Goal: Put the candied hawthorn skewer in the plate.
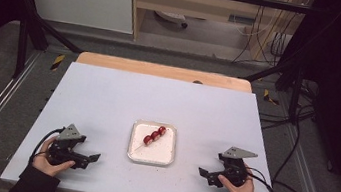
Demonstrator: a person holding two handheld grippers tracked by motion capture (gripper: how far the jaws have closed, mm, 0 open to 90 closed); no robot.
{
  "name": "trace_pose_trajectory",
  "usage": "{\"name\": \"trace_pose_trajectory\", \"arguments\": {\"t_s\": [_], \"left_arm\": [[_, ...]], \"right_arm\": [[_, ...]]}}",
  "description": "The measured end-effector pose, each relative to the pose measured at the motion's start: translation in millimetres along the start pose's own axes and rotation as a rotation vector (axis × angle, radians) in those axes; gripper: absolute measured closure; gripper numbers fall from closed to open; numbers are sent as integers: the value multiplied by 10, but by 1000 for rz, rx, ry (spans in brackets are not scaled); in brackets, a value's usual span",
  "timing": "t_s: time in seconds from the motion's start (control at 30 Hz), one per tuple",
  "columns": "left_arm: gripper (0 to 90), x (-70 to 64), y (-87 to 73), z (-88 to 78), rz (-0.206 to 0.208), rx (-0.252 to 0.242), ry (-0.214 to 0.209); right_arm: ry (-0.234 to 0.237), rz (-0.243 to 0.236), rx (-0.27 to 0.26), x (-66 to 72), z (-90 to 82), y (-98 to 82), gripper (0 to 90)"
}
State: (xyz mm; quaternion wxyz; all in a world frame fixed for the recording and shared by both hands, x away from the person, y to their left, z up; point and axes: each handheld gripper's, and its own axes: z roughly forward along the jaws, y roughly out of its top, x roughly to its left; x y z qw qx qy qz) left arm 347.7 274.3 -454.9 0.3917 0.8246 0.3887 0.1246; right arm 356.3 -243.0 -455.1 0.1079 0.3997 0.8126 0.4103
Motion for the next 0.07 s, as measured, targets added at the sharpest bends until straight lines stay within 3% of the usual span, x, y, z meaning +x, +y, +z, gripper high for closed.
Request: {"name": "trace_pose_trajectory", "arguments": {"t_s": [0.07], "left_arm": [[92, -1, 0, 0, 0, 2, 3]], "right_arm": [[1, 4, 4, 1, 1, 0, 4]]}}
